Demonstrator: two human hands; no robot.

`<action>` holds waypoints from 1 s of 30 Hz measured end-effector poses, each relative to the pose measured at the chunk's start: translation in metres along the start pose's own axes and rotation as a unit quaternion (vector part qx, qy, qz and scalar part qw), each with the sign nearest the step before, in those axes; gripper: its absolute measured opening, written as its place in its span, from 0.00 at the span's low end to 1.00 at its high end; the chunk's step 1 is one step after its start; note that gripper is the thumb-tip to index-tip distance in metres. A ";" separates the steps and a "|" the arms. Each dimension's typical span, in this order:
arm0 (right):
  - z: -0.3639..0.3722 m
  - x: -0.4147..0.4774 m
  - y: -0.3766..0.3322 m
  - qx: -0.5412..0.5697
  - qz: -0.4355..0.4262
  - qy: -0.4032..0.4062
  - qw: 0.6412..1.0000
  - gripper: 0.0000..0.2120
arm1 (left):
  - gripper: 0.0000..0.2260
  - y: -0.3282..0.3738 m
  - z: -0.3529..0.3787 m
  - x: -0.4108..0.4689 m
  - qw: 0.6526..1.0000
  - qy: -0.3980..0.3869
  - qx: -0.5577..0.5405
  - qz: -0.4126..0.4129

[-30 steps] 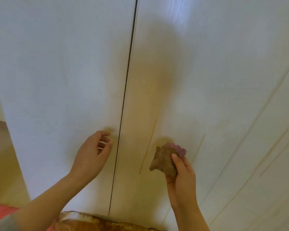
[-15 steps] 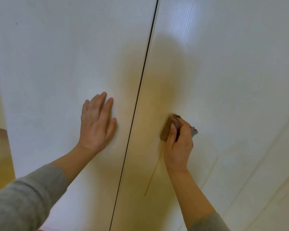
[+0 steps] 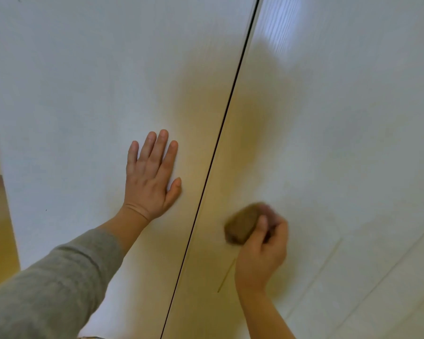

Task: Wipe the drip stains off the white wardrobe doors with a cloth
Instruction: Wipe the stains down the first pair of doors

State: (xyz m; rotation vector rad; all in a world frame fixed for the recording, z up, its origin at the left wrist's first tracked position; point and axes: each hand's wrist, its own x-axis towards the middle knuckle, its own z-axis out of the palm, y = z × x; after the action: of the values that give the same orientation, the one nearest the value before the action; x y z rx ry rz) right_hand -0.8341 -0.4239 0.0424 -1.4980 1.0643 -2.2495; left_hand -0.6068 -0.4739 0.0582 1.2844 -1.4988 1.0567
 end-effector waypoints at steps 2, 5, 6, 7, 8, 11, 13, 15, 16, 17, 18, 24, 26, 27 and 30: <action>0.021 0.026 -0.028 0.053 -0.014 0.045 0.997 0.07 | 0.29 -0.001 0.000 0.000 1.000 0.006 -0.002 0.001; 0.052 0.040 -0.052 0.070 -0.032 -0.051 0.996 0.09 | 0.29 0.000 0.000 0.000 1.000 0.008 0.001 0.004; 0.057 0.039 -0.051 0.053 -0.048 -0.071 0.995 0.10 | 0.29 0.000 0.000 0.000 1.000 0.006 0.003 0.004; 0.060 0.035 -0.046 0.029 -0.072 -0.082 0.994 0.10 | 0.29 0.000 -0.001 0.000 1.000 0.003 0.004 0.002; 0.060 0.028 -0.038 0.009 -0.100 -0.094 0.990 0.10 | 0.29 0.000 -0.001 0.000 1.000 0.000 0.005 -0.001; 0.047 -0.003 -0.001 -0.032 -0.169 -0.170 0.970 0.11 | 0.30 0.000 0.000 0.000 1.000 0.001 0.004 0.000; 0.032 -0.029 0.027 -0.073 -0.173 -0.217 0.958 0.13 | 0.30 -0.001 0.001 -0.001 1.000 0.007 0.004 0.006; 0.015 -0.052 0.052 -0.104 -0.148 -0.259 0.949 0.14 | 0.30 -0.002 0.002 -0.001 1.000 0.012 0.004 0.008; 0.009 -0.061 0.061 -0.112 -0.134 -0.272 0.946 0.13 | 0.30 -0.001 0.002 -0.001 1.000 0.013 0.005 0.008; 0.005 -0.066 0.065 -0.114 -0.116 -0.276 0.947 0.13 | 0.30 -0.001 0.002 -0.001 1.000 0.015 0.005 0.009; 0.003 -0.069 0.064 -0.110 -0.092 -0.267 0.953 0.14 | 0.30 -0.002 0.002 -0.001 1.000 0.016 0.006 0.010; 0.000 0.005 -0.011 0.047 0.088 0.098 0.990 0.04 | 0.30 -0.003 0.001 -0.002 1.000 0.015 0.007 0.009; -0.009 0.041 -0.038 0.080 0.076 0.151 0.982 0.07 | 0.30 -0.003 0.002 -0.002 1.000 0.018 0.006 0.011; -0.013 0.054 -0.048 0.100 0.069 0.155 0.980 0.07 | 0.31 -0.003 0.002 -0.002 1.000 0.018 0.006 0.011; -0.018 0.072 -0.059 0.106 0.048 0.143 0.983 0.05 | 0.31 -0.002 0.002 -0.003 1.000 0.021 0.007 0.012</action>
State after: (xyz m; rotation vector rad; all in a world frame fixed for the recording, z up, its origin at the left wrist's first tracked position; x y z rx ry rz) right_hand -0.8704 -0.4139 0.1295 -1.0407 0.9089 -2.4685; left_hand -0.6051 -0.4757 0.0552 1.2486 -1.4810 1.1042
